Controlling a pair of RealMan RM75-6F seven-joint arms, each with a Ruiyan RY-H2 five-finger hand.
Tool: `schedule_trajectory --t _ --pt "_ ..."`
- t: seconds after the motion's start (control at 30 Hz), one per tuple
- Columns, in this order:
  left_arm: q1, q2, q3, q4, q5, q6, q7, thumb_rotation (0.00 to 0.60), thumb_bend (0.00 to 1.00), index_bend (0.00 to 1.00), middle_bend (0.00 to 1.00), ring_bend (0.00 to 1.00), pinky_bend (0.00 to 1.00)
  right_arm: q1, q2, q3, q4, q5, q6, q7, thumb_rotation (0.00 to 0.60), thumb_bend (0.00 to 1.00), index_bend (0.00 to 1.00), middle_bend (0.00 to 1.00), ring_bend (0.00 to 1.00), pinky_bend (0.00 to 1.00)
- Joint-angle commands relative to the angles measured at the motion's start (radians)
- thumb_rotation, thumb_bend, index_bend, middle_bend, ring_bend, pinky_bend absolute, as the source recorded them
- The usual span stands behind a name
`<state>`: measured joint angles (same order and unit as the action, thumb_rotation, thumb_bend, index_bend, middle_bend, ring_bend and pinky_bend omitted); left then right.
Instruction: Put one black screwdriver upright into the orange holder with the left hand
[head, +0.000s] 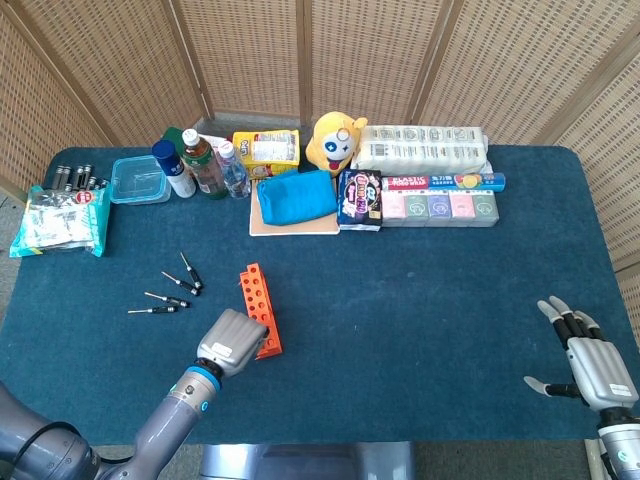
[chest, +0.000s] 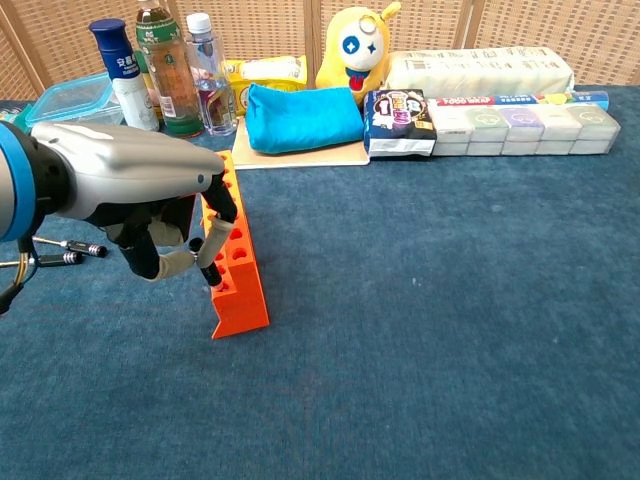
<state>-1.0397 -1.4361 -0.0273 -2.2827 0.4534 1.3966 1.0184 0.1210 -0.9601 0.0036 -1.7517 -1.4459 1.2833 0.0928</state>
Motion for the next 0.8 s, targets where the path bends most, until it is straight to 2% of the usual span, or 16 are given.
schedule_trajectory --t 0.03,0.67,0.77,0.8 --pt "0.001 0.005 -0.002 -0.005 0.003 0.002 -0.002 0.600 0.46 0.56 1.00 1.00 1.00 0.000 0.000 0.000 0.000 0.001 -0.001 0.001 0.526 0.00 0.00 0.03 0.14 0.06" --pt "0.034 0.082 -0.022 -0.034 0.070 -0.016 -0.090 0.600 0.46 0.56 1.00 1.00 1.00 0.002 0.005 -0.001 -0.004 0.004 -0.008 0.002 0.527 0.00 0.00 0.03 0.14 0.06" --pt "0.046 0.109 -0.027 -0.044 0.096 -0.020 -0.115 0.600 0.44 0.52 1.00 1.00 1.00 0.002 0.005 -0.002 -0.004 0.004 -0.009 0.001 0.524 0.00 0.00 0.03 0.14 0.06" --pt "0.054 0.124 -0.026 -0.049 0.117 -0.022 -0.130 0.600 0.42 0.48 1.00 1.00 0.99 0.002 0.005 -0.002 -0.005 0.004 -0.009 0.001 0.525 0.00 0.00 0.03 0.14 0.06"
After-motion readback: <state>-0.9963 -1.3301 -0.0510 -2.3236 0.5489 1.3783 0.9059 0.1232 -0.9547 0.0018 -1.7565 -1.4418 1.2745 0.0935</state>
